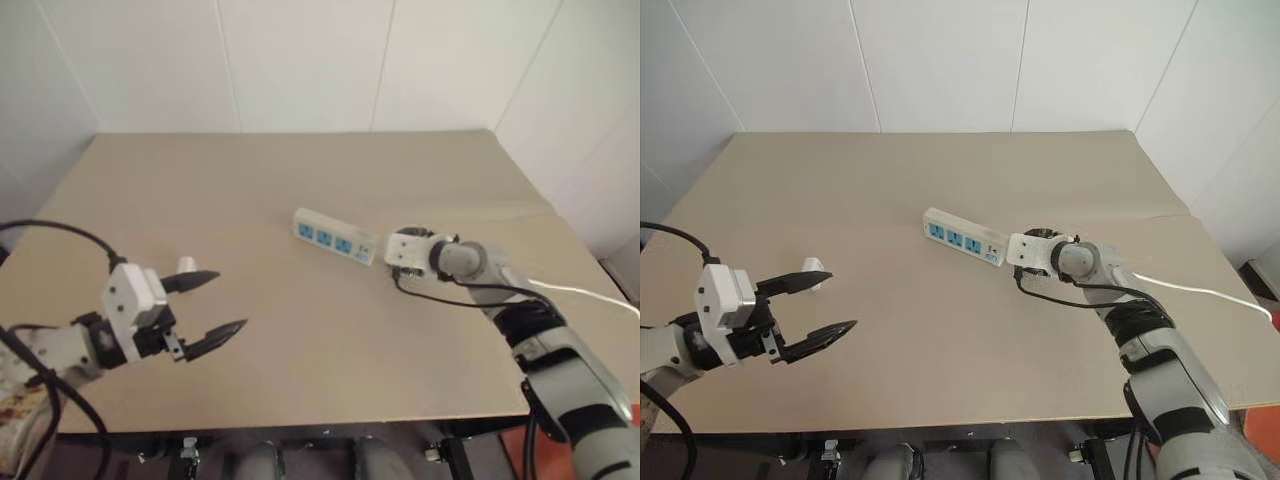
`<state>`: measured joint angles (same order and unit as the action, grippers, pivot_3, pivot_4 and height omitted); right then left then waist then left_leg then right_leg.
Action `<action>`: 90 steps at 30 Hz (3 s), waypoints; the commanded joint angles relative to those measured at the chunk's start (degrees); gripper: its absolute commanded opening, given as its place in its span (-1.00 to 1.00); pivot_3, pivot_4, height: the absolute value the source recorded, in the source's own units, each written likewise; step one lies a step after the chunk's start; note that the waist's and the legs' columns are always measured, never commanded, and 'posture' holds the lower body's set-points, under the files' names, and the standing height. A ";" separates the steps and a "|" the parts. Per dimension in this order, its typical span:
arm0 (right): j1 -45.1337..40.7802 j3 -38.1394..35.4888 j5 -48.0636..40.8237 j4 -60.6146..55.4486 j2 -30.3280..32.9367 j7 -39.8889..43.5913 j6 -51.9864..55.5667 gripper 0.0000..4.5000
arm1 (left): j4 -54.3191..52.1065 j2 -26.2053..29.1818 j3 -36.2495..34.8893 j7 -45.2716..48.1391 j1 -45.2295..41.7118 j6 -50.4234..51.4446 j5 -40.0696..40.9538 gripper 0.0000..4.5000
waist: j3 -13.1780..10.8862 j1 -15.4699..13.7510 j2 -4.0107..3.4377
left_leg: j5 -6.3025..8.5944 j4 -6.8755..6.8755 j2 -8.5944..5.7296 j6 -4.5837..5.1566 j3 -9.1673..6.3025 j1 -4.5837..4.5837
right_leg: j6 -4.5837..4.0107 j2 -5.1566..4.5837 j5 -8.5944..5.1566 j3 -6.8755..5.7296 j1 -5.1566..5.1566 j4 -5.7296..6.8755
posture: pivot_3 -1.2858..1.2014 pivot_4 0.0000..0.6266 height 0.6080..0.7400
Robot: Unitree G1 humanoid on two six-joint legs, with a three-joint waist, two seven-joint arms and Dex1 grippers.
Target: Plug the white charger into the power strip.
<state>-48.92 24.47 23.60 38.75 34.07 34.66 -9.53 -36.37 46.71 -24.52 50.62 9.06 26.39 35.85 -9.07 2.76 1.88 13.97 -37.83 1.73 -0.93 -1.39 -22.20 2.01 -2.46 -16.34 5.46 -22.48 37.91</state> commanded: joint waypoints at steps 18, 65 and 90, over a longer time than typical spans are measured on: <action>11.17 -16.88 -27.05 -37.22 0.56 18.91 24.07 -1.00 | -0.85 1.34 -0.51 0.61 -0.78 -0.95 0.10 1.00 | -0.21 0.16 -0.28 | 0.00 0.00 0.07 0.00 -0.07 -0.06 | 0.00 0.02 0.00 -0.01 -0.10 0.07 | 0.03 -0.52 1.00; 37.53 -22.95 -41.72 -54.57 -13.00 7.84 25.89 0.80 | 3.61 2.72 5.03 4.31 -8.16 -1.46 -0.29 1.00 | -0.34 -0.16 -0.31 | 0.00 -0.01 0.01 0.00 0.06 -0.09 | 0.03 0.16 -0.03 -0.08 -0.04 -0.04 | 0.03 -0.52 1.00; 33.83 -19.01 -35.94 -36.64 -16.56 7.15 12.23 0.80 | 3.20 2.40 4.09 4.16 -7.03 -1.92 -0.03 1.00 | -0.34 -0.13 -0.32 | 0.00 -0.01 0.01 0.00 0.02 -0.03 | 0.03 0.13 -0.03 -0.06 -0.03 0.04 | 0.03 -0.52 1.00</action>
<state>-14.62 6.16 -12.39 2.26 17.65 42.22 4.04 -31.90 49.03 -19.14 54.76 2.03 26.07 35.84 -9.41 2.63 1.56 13.97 -37.84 1.75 -0.93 -1.37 -22.23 2.04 -2.34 -16.37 5.39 -22.51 37.95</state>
